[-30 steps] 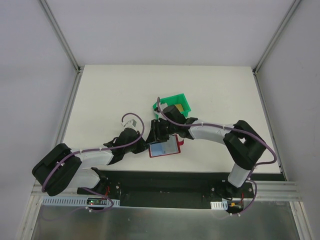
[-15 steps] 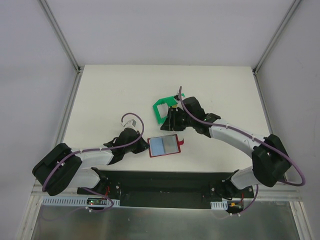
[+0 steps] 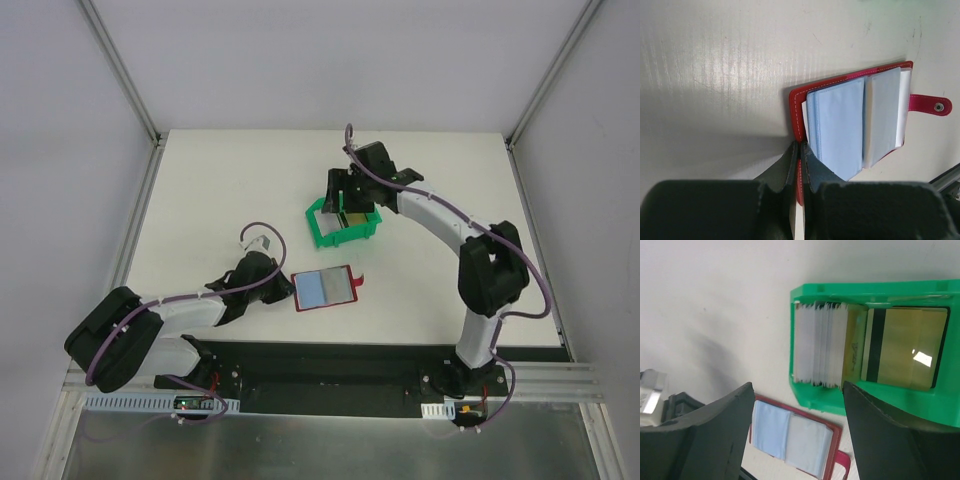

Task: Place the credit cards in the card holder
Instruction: Pick up the credit card from the storage box, then insert the credit card into the card holder.

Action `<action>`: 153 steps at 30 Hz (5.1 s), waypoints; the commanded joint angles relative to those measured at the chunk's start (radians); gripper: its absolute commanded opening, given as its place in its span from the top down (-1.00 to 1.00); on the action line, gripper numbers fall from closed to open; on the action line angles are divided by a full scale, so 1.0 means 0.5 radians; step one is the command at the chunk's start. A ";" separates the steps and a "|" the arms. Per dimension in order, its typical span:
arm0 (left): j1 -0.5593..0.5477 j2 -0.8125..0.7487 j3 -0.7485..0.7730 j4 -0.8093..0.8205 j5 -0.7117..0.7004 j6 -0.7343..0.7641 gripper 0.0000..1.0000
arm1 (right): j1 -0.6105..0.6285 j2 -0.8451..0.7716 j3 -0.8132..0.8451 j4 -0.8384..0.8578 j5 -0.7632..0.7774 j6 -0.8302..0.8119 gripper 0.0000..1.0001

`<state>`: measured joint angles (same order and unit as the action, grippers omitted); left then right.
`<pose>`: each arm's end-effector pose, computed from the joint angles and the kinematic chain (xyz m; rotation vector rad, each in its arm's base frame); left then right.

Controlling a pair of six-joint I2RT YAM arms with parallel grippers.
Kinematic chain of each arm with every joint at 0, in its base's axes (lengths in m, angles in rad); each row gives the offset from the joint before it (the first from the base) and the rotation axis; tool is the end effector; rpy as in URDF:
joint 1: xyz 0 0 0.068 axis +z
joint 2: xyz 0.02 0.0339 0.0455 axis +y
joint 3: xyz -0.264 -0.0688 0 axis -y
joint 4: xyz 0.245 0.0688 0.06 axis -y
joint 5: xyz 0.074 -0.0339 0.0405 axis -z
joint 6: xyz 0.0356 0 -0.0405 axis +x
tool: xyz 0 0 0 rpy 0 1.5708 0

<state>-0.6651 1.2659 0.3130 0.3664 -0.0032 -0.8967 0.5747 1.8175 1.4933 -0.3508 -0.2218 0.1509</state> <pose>0.1754 -0.1375 0.1397 -0.2674 2.2821 -0.8646 0.3489 0.2353 0.2804 -0.6045 2.2243 0.6321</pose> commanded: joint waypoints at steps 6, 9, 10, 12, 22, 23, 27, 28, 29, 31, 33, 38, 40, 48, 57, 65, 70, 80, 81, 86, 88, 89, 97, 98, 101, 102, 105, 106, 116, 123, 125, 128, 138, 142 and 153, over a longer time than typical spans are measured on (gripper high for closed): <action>0.057 0.054 0.040 -0.156 0.003 0.130 1.00 | -0.054 0.380 0.330 -0.231 -0.139 -0.154 -0.54; 0.066 0.070 0.046 -0.147 0.059 0.127 1.00 | -0.054 0.479 0.397 -0.234 -0.197 -0.161 -0.57; 0.066 0.076 0.043 -0.144 0.062 0.127 1.00 | -0.057 0.506 0.416 -0.231 -0.210 -0.155 -0.57; 0.069 0.082 0.043 -0.144 0.065 0.127 1.00 | -0.057 0.540 0.440 -0.237 -0.249 -0.148 -0.59; 0.078 0.125 0.055 -0.125 0.105 0.130 1.00 | -0.088 0.577 0.425 -0.173 -0.467 -0.096 -0.56; 0.078 0.125 0.055 -0.122 0.099 0.130 1.00 | -0.091 0.571 0.419 -0.167 -0.477 -0.093 -0.54; 0.078 0.134 0.055 -0.113 0.108 0.127 1.00 | -0.109 0.531 0.397 -0.161 -0.526 -0.099 -0.45; 0.078 0.134 0.058 -0.116 0.108 0.127 1.00 | -0.115 0.525 0.391 -0.158 -0.526 -0.096 -0.42; 0.078 0.137 0.058 -0.113 0.108 0.127 1.00 | -0.115 0.525 0.391 -0.154 -0.535 -0.096 -0.40; 0.078 0.140 0.064 -0.107 0.114 0.127 1.00 | -0.119 0.522 0.388 -0.161 -0.535 -0.096 -0.34; 0.078 0.143 0.070 -0.110 0.123 0.134 1.00 | -0.119 0.522 0.385 -0.164 -0.532 -0.093 -0.25; 0.078 0.150 0.073 -0.107 0.123 0.140 1.00 | -0.119 0.507 0.367 -0.158 -0.480 -0.081 -0.02; 0.078 0.156 0.073 -0.107 0.123 0.140 1.00 | -0.122 0.501 0.361 -0.167 -0.465 -0.090 0.09; 0.079 0.168 0.080 -0.101 0.126 0.134 1.00 | -0.131 0.482 0.361 -0.176 -0.440 -0.099 0.52; 0.082 0.162 0.077 -0.101 0.132 0.134 1.00 | -0.149 0.439 0.367 -0.191 -0.400 -0.121 0.81; 0.082 0.153 0.067 -0.101 0.132 0.130 1.00 | -0.152 0.408 0.388 -0.253 -0.228 -0.188 0.99; 0.082 0.131 0.055 -0.098 0.135 0.130 1.00 | -0.152 0.320 0.382 -0.256 -0.106 -0.243 1.00; 0.081 0.110 0.009 -0.058 0.203 0.167 1.00 | -0.165 -0.109 0.128 -0.099 -0.105 -0.235 1.00; 0.079 0.113 0.003 -0.058 0.209 0.173 1.00 | -0.168 -0.168 0.073 -0.069 -0.142 -0.201 1.00; 0.079 0.091 -0.034 -0.046 0.246 0.192 1.00 | -0.165 -0.520 -0.457 0.289 -0.354 0.072 1.00; 0.082 0.094 -0.043 -0.033 0.273 0.201 1.00 | -0.155 -0.655 -0.684 0.455 -0.482 0.222 1.00; 0.079 0.106 -0.043 -0.033 0.292 0.210 1.00 | -0.146 -0.726 -0.840 0.526 -0.501 0.290 1.00; 0.078 0.149 -0.049 -0.006 0.353 0.219 1.00 | 0.059 -0.798 -1.489 1.069 -0.550 0.637 1.00; 0.078 0.153 -0.049 -0.003 0.356 0.216 1.00 | 0.078 -0.773 -1.541 1.143 -0.553 0.673 1.00; 0.082 0.150 -0.055 -0.003 0.350 0.204 1.00 | 0.121 -0.657 -1.600 1.275 -0.553 0.729 1.00; 0.079 0.150 -0.058 -0.006 0.347 0.195 1.00 | 0.130 -0.620 -1.612 1.321 -0.553 0.738 1.00; 0.079 0.140 -0.061 -0.006 0.344 0.186 1.00 | 0.136 -0.552 -1.624 1.343 -0.492 0.735 0.99; 0.078 0.137 -0.071 -0.009 0.344 0.180 1.00 | 0.133 -0.543 -1.643 1.349 -0.477 0.744 1.00; 0.078 0.125 -0.080 -0.015 0.319 0.173 1.00 | 0.118 -0.585 -1.778 1.410 -0.443 0.757 0.99; 0.078 0.125 -0.071 -0.018 0.313 0.173 1.00 | 0.084 -0.653 -1.860 1.441 -0.418 0.790 1.00; 0.078 0.122 -0.077 -0.015 0.313 0.173 1.00 | 0.075 -0.662 -1.870 1.441 -0.437 0.790 1.00; 0.082 0.128 -0.077 -0.015 0.313 0.173 1.00 | 0.075 -0.653 -1.876 1.444 -0.446 0.800 1.00; 0.078 0.143 -0.058 0.007 0.325 0.170 1.00 | 0.121 -0.564 -1.940 1.515 -0.412 0.852 1.00; 0.078 0.146 -0.058 0.007 0.322 0.170 1.00 | 0.158 -0.488 -1.953 1.600 -0.412 0.898 1.00; 0.082 0.131 -0.068 0.007 0.313 0.149 1.00 | 0.191 -0.398 -1.971 1.683 -0.354 0.974 0.99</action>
<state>-0.6331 1.3163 0.3023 0.4549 0.1608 -0.8268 0.6601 1.5929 0.5198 0.4675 -0.4309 0.6281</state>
